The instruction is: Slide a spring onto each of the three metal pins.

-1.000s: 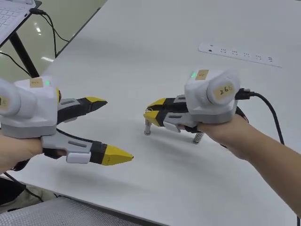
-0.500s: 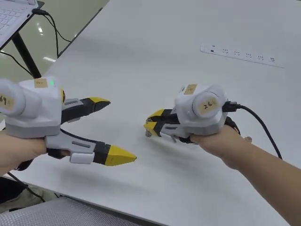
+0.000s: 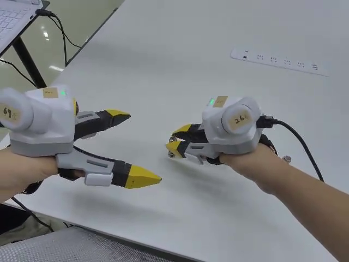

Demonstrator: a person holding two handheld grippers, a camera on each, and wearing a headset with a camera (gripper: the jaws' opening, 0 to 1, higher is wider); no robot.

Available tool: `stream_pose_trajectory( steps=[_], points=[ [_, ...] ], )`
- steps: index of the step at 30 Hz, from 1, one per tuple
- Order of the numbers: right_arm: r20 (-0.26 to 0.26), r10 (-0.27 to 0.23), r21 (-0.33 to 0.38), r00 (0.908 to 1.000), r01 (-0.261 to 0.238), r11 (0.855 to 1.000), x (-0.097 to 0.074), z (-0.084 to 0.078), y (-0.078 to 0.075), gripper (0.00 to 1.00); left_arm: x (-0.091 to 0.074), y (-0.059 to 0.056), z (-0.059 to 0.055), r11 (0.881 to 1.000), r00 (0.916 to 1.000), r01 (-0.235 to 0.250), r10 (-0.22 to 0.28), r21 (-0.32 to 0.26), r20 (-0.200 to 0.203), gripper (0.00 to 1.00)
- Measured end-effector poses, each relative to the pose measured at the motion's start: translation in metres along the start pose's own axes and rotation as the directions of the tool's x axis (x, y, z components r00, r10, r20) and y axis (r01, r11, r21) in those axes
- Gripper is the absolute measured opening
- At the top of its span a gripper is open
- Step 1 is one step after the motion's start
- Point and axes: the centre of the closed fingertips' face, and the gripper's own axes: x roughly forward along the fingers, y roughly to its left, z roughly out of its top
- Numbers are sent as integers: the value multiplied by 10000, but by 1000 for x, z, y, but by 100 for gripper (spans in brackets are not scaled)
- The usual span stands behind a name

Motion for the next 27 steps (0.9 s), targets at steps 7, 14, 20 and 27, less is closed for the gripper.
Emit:
stream_pose_trajectory(
  steps=[7, 14, 20, 27],
  points=[
    [335, -94, 79, 9994, 92, 9999, -13, 9, 0, 20, 3, -1, 6, 10000, 10000, 19, -19, 19, 84, 98],
    [595, -366, 290, 9976, 349, 9990, -30, 10, -6, 25, 11, -5, 13, 9999, 9999, 93, -94, 92, 143, 98],
    [929, -530, 453, 9943, 490, 9978, -46, 12, -9, 27, 16, -6, 14, 9998, 9999, 147, -148, 137, 80, 98],
    [1088, -805, 575, 9908, 746, 9956, -63, 4, -10, 36, 19, -4, 17, 9998, 9999, 117, -118, 159, 56, 98]
  ],
)
